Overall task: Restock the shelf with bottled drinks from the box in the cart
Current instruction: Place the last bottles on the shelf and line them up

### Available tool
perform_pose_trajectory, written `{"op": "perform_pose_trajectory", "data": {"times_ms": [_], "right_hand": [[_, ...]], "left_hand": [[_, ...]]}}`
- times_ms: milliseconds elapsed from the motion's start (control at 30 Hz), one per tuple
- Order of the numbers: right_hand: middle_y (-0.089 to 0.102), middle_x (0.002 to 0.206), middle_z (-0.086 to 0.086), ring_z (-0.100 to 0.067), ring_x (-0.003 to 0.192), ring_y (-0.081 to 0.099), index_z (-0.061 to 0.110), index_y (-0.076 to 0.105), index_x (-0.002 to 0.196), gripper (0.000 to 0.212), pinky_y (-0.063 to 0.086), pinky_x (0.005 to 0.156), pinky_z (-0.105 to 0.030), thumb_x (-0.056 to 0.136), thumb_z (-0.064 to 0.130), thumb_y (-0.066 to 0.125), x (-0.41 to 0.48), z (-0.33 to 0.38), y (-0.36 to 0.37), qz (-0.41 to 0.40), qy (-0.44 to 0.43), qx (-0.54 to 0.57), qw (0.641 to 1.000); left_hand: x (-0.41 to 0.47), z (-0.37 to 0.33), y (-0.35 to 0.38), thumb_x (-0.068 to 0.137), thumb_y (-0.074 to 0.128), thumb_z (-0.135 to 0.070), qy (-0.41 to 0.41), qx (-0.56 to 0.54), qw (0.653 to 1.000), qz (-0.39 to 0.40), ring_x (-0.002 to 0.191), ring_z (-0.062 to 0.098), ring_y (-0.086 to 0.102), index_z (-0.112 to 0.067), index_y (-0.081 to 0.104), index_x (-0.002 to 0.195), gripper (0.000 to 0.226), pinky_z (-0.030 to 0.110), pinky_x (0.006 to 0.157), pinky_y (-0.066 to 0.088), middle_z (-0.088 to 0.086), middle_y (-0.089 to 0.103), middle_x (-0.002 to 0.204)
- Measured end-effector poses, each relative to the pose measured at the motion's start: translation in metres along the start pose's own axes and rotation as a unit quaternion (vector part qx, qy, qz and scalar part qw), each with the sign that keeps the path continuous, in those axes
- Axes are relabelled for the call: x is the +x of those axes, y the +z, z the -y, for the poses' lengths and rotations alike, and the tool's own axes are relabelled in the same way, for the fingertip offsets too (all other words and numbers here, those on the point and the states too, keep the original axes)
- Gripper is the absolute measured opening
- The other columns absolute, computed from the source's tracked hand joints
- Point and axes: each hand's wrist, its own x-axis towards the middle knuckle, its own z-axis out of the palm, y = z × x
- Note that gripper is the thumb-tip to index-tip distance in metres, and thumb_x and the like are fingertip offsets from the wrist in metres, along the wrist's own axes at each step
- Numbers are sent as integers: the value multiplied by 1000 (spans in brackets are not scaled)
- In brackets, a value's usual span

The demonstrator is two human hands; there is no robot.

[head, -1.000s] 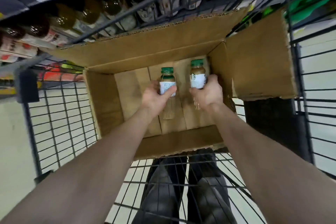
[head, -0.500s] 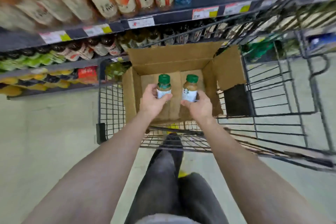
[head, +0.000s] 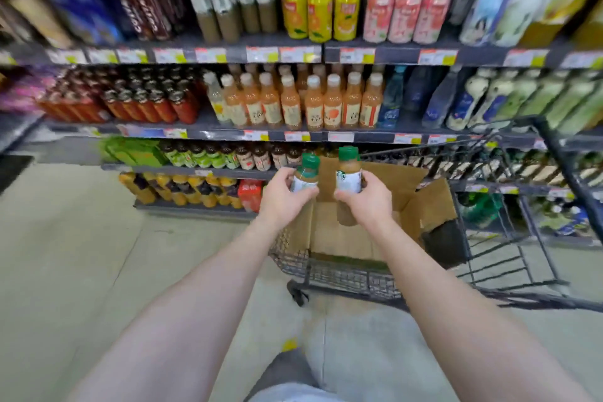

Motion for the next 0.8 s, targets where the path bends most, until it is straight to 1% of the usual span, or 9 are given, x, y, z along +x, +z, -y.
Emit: {"op": "perform_pose_trajectory", "data": {"times_ms": [100, 200, 300, 367, 467, 533, 633, 733, 800], "right_hand": [[70, 113, 9, -11, 98, 66, 22, 63, 126, 58, 52, 82, -26, 75, 35, 85, -2, 53, 6, -10, -58, -3, 998], [64, 127, 9, -13, 111, 62, 18, 55, 141, 76, 51, 95, -31, 74, 41, 84, -2, 99, 17, -10, -90, -9, 996], [63, 133, 6, -17, 116, 61, 19, 52, 144, 88, 52, 99, -39, 69, 52, 82, 0, 143, 36, -10, -118, -21, 993], [67, 125, 4, -18, 108, 64, 21, 58, 136, 79, 56, 91, -42, 68, 52, 83, 5, 172, 52, -8, -147, -21, 989], [67, 113, 8, -16, 100, 64, 22, 62, 128, 66, 57, 83, -37, 70, 47, 85, 13, 214, 83, -15, -168, -19, 985], [69, 113, 8, -16, 100, 66, 24, 64, 124, 65, 56, 80, -33, 68, 48, 85, 19, 241, 108, -24, -175, -13, 984], [66, 105, 8, -14, 93, 62, 27, 61, 109, 47, 52, 75, -31, 71, 39, 87, 31, 276, 149, -29, -176, 2, 984], [68, 104, 8, -11, 88, 60, 24, 67, 115, 48, 42, 60, -21, 73, 37, 87, 42, 306, 185, -42, -174, 4, 984], [70, 106, 5, -13, 89, 61, 22, 67, 118, 51, 40, 59, -22, 73, 35, 88, 51, 319, 205, -56, -152, 13, 987]], "left_hand": [[3, -27, -52, 79, 86, -41, 22, -5, 998, -51, 103, 12, 61, -19, 57, 134, 66, 24, 86, 46, -5, 66, 118], [4, -45, -98, 79, 86, -43, 35, -14, 994, -98, 103, 13, 60, -18, 55, 137, 70, 26, 89, 46, -2, 65, 120], [10, -48, -144, 80, 85, -45, 46, -27, 992, -111, 109, 11, 55, -16, 52, 143, 77, 24, 91, 43, 1, 61, 130], [17, -49, -178, 79, 84, -51, 59, -9, 992, -114, 105, 11, 56, -20, 54, 138, 73, 26, 88, 48, -2, 62, 124], [33, -48, -231, 78, 82, -56, 81, 10, 989, -126, 96, 12, 62, -24, 58, 125, 62, 21, 70, 48, -6, 64, 110], [48, -45, -262, 78, 83, -55, 94, 5, 987, -134, 96, 13, 64, -23, 58, 127, 64, 20, 69, 47, -6, 66, 110], [78, -33, -305, 76, 85, -53, 116, 2, 985, -130, 88, 7, 65, -27, 60, 117, 54, 21, 66, 48, -11, 66, 98], [106, -26, -341, 75, 85, -52, 133, -8, 985, -110, 86, -3, 61, -28, 62, 118, 55, 18, 65, 46, -15, 66, 98], [127, -18, -358, 73, 85, -55, 139, -9, 986, -91, 88, -2, 62, -29, 62, 119, 58, 20, 67, 48, -14, 68, 102]]}}
